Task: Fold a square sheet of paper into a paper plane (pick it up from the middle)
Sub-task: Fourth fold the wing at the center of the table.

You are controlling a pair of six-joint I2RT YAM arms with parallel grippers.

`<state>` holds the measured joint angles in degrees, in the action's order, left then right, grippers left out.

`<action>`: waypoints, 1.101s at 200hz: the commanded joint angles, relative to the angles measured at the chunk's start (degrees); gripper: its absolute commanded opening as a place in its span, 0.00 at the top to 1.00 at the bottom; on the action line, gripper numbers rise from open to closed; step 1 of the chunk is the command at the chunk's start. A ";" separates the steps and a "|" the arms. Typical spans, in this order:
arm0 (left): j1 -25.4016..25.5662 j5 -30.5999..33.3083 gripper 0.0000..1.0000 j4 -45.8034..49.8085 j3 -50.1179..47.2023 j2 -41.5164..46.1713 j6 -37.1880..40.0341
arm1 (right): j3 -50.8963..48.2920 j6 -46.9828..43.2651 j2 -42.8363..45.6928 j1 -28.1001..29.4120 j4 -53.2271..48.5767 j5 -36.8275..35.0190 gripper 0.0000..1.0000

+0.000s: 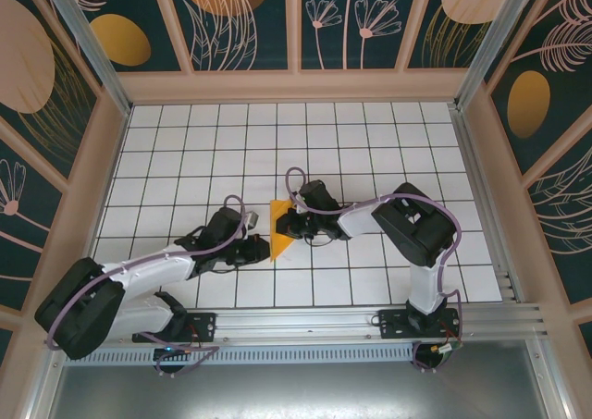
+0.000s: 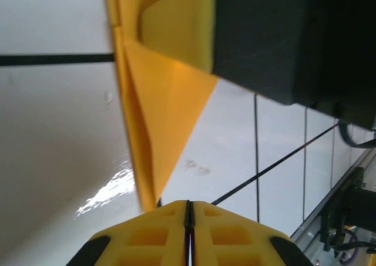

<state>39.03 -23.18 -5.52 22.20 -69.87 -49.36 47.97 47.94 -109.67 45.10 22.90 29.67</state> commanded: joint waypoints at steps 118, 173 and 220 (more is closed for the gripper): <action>0.31 -2.50 0.87 2.30 -1.77 -13.17 1.60 | -0.17 -0.88 -2.63 0.07 -6.19 -4.44 0.88; 0.28 2.26 0.89 6.38 -1.33 -5.27 0.42 | 0.19 -0.83 -2.69 0.16 -6.37 -4.27 0.88; 0.31 0.46 0.86 -1.71 0.34 -0.43 -1.88 | 0.21 -0.65 -2.85 0.25 -6.29 -4.27 0.88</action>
<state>39.03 -22.46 -3.62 21.54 -70.74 -49.76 48.38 47.94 -109.67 45.21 22.04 29.58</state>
